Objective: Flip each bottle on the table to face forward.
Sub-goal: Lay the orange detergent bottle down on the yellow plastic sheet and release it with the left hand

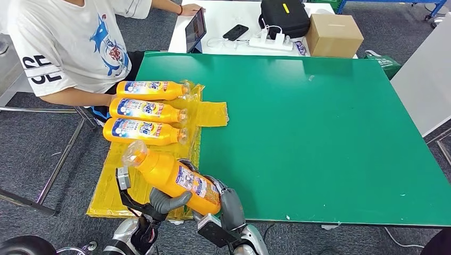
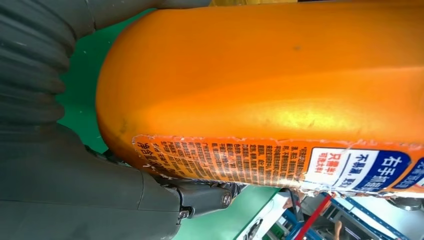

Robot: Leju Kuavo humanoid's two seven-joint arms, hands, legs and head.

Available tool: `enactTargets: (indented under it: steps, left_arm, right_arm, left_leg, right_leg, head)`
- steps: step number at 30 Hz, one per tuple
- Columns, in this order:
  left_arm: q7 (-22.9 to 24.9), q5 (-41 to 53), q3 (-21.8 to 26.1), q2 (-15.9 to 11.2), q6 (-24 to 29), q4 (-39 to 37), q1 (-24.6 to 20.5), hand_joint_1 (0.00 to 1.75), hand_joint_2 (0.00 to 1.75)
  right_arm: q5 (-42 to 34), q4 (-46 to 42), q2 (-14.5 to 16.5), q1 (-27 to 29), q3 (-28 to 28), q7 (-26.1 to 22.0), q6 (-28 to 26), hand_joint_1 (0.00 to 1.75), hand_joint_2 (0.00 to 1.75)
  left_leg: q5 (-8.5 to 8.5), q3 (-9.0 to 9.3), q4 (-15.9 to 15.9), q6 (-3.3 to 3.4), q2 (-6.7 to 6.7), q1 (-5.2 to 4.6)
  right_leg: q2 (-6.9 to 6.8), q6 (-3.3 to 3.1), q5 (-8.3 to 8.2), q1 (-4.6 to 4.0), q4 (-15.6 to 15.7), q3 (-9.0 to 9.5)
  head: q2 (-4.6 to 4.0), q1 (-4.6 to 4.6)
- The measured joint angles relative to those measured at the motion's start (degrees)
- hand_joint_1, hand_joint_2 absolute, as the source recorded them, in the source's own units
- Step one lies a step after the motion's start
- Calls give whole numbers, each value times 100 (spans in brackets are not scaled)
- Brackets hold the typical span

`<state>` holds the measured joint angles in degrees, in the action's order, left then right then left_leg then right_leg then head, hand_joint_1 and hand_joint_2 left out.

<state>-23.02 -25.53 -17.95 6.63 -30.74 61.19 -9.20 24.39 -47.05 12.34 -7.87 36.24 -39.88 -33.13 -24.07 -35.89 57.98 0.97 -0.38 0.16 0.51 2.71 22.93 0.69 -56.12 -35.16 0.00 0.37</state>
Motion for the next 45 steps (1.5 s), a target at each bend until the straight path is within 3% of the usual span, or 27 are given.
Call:
enactTargets:
  steps: [2, 5, 6, 7, 9, 16, 20, 25, 30, 36, 45]
  left_arm:
    - [11, -15, 0, -1, 1, 0, 0, 175, 175]
    - [16, -21, 1, -1, 3, 1, 0, 175, 175]
    - [21, -21, 0, -1, 6, 0, -1, 175, 175]
    - [27, -21, -1, -1, 14, 0, -2, 175, 175]
    - [45, -5, -2, -1, 79, 1, -3, 175, 175]
    - [43, 141, 19, -1, 442, 96, 2, 175, 175]
    - [-189, 806, 91, 0, 1212, 284, 11, 175, 175]
    - [-392, 1957, 542, 1, 2533, 920, 19, 175, 175]
    - [-413, 2347, 1027, 1, 2999, 1579, 8, 175, 175]
    - [-613, 2843, 1299, -2, 3644, 2124, 15, 175, 175]
    - [-515, 4427, 1546, -174, 4304, 2632, 102, 175, 175]
  right_arm:
    - [19, 22, 10, -12, 0, 1, -11, 171, 175]
    - [24, 44, 16, -21, 0, 2, -21, 46, 175]
    - [27, 53, 18, -20, 0, 1, -25, 6, 131]
    - [32, 67, 20, -19, 0, 1, -28, 0, 87]
    - [44, 107, 32, -16, -3, -1, -16, 0, 0]
    - [83, 145, 54, -14, -54, -1, 152, 0, 0]
    - [5, -41, 50, 55, -185, 0, 520, 0, 0]
    - [-290, -1094, -26, 347, -607, 101, 1332, 0, 0]
    - [-596, -2272, -89, 604, -1086, 143, 1696, 0, 0]
    - [-985, -3062, -91, 817, -1462, 22, 1688, 0, 0]
    - [-1453, -4243, -75, 1075, -2048, -16, 1113, 0, 0]
  left_leg:
    - [0, 0, 0, 0, 0, 0]
    - [0, 0, 0, 0, 0, 0]
    - [0, 0, 0, 0, 0, 0]
    - [0, 0, 0, 0, -1, 0]
    - [0, 0, 0, 0, -1, 0]
    - [0, -1, 0, 0, -1, 0]
    - [1, -1, 0, 0, 0, 0]
    - [2, -2, 0, -1, -2, 0]
    - [2, -1, 0, -1, 0, 0]
    - [2, -2, 0, -1, -2, 0]
    - [2, -2, 0, -1, -1, 0]
  right_leg:
    - [0, 0, 0, 0, 0, 0]
    - [0, 0, 0, 0, 0, 0]
    - [0, 0, 0, 0, 0, 0]
    - [0, 0, 0, 0, 0, 1]
    - [0, 0, 0, 0, 0, 1]
    - [0, 0, 0, 0, 0, 1]
    - [0, 0, -1, 0, -1, 0]
    - [-1, 0, -1, 0, -1, 0]
    - [0, 0, -1, 0, -1, 0]
    - [0, 0, -1, 0, -1, 0]
    - [0, 0, -1, 0, 0, 0]
  head:
    - [0, 0]
    - [0, 0]
    - [0, 0]
    - [0, -1]
    - [0, 0]
    - [0, 1]
    - [0, 1]
    - [0, 0]
    - [0, -1]
    - [0, 0]
    - [0, 0]
